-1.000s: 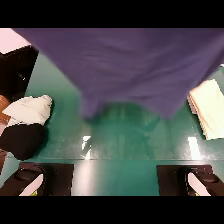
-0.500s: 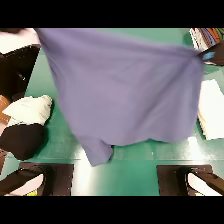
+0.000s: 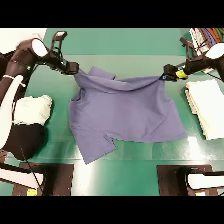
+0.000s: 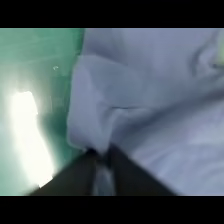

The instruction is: Fold the shirts.

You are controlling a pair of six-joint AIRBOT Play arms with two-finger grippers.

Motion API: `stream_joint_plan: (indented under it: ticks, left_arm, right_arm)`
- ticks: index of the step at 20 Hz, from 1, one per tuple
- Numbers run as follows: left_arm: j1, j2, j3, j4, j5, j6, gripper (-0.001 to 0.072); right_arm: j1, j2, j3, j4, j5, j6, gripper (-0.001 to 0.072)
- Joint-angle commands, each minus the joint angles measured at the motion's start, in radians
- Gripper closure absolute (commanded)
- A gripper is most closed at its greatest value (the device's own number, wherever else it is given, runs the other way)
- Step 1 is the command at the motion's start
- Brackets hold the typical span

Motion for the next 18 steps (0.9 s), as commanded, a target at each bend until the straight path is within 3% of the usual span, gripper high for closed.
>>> stream_joint_plan:
  ticks: [1,5,7,11,14,18]
  left_arm:
    - [0.023,-0.039,0.016,0.006,0.003,-0.033,0.0087]
    - [0.119,0.002,0.048,0.006,-0.257,-0.035,0.0103]
    - [0.167,0.078,-0.044,0.005,-0.294,-0.015,0.0103]
    - [0.199,0.32,-0.433,-0.015,-0.242,0.011,0.0102]
    - [0.198,0.481,-0.742,-0.13,-0.167,0.011,0.0102]
    - [0.198,0.556,-0.991,-0.298,-0.053,0.032,0.0102]
  right_arm:
    - [-0.001,-0.084,0.123,0.0,0.043,0.001,0.033]
    - [-0.012,-0.027,0.167,-0.001,0.192,-0.049,0.0335]
    - [-0.027,0.056,0.097,0.0,0.218,-0.063,0.0336]
    - [-0.073,0.261,-0.144,0.055,0.212,-0.084,0.0336]
    - [-0.12,0.378,-0.286,0.152,0.183,-0.1,0.0336]
    - [-0.136,0.488,-0.416,0.167,0.103,-0.101,0.0336]
